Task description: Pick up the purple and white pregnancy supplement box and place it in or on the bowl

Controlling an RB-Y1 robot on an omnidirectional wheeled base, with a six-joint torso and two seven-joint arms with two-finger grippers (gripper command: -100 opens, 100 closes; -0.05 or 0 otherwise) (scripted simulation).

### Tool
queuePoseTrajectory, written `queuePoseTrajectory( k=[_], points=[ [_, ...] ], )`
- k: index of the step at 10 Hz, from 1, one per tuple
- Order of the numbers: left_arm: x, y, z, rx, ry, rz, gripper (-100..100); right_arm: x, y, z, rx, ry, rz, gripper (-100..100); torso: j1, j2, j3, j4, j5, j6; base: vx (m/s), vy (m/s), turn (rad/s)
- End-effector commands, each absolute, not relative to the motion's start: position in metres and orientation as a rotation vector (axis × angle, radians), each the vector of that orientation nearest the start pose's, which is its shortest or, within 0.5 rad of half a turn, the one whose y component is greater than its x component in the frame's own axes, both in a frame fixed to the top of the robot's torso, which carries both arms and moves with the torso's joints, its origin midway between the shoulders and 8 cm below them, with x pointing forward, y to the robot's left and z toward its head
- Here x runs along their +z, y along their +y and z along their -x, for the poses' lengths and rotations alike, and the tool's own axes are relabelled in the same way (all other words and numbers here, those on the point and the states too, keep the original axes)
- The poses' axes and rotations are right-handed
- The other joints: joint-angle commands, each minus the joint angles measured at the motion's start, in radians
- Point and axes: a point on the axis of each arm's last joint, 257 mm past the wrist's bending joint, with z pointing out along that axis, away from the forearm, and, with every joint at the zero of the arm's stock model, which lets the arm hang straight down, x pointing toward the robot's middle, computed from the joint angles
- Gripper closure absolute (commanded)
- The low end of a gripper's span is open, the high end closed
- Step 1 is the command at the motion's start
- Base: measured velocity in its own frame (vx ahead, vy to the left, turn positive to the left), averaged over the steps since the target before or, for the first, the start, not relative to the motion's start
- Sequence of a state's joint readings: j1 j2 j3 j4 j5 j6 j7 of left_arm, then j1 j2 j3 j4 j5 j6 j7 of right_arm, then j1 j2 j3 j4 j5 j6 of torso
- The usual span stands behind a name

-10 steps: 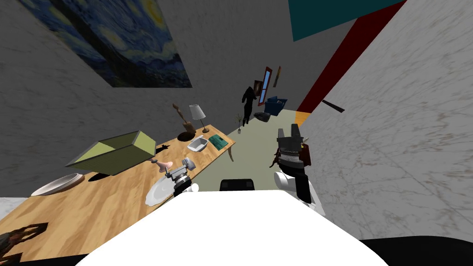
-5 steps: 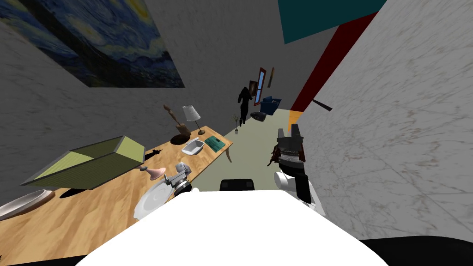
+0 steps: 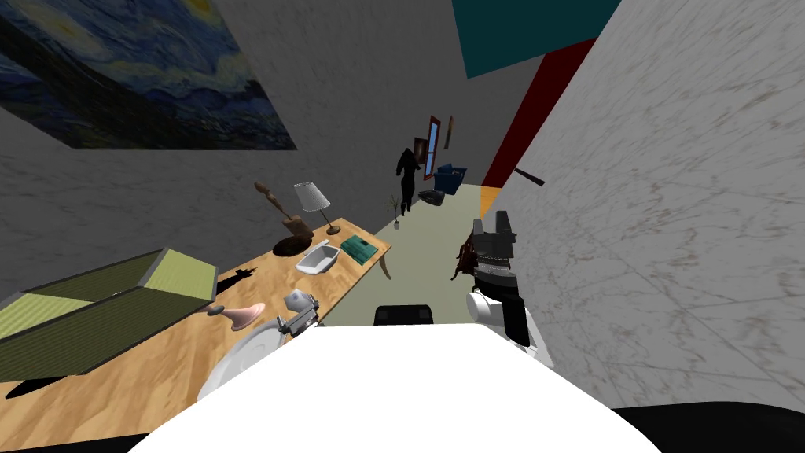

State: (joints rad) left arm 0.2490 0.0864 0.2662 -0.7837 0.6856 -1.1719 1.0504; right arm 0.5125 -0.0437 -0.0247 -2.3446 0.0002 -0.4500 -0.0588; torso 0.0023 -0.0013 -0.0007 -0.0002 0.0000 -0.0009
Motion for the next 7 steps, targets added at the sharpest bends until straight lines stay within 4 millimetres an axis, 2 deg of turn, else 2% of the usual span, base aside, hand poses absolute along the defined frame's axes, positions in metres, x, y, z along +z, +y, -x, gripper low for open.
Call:
queuePoseTrajectory(
  k=[1,3,4,6,7],
  points=[
    [-0.391,0.527,-0.2,-1.523,-0.534,1.55,-100,0.04,-0.282,-0.338,1.331,0.63,-0.643,0,0.0,0.0,0.0,0.0,0.0,0.0,0.032,0.039,-0.063],
    [-0.411,0.52,-0.175,-1.486,-0.593,1.576,-100,0.04,-0.282,-0.338,1.331,0.63,-0.643,0,0.001,0.0,0.0,0.0,0.0,0.0,0.046,0.05,-0.135],
    [-0.412,0.52,-0.175,-1.484,-0.593,1.577,-100,0.04,-0.282,-0.338,1.331,0.63,-0.643,0,0.001,0.0,0.0,0.0,0.0,0.0,0.037,0.046,-0.039],
    [-0.428,0.511,-0.155,-1.452,-0.643,1.6,-100,0.04,-0.282,-0.338,1.331,0.63,-0.643,0,0.001,0.0,0.0,0.0,0.0,0.0,0.046,0.055,-0.107],
    [-0.428,0.511,-0.155,-1.452,-0.643,1.6,-100,0.04,-0.282,-0.338,1.331,0.63,-0.643,0,0.001,-0.001,0.0,0.0,0.0,0.0,0.04,0.052,-0.03]
  ],
)
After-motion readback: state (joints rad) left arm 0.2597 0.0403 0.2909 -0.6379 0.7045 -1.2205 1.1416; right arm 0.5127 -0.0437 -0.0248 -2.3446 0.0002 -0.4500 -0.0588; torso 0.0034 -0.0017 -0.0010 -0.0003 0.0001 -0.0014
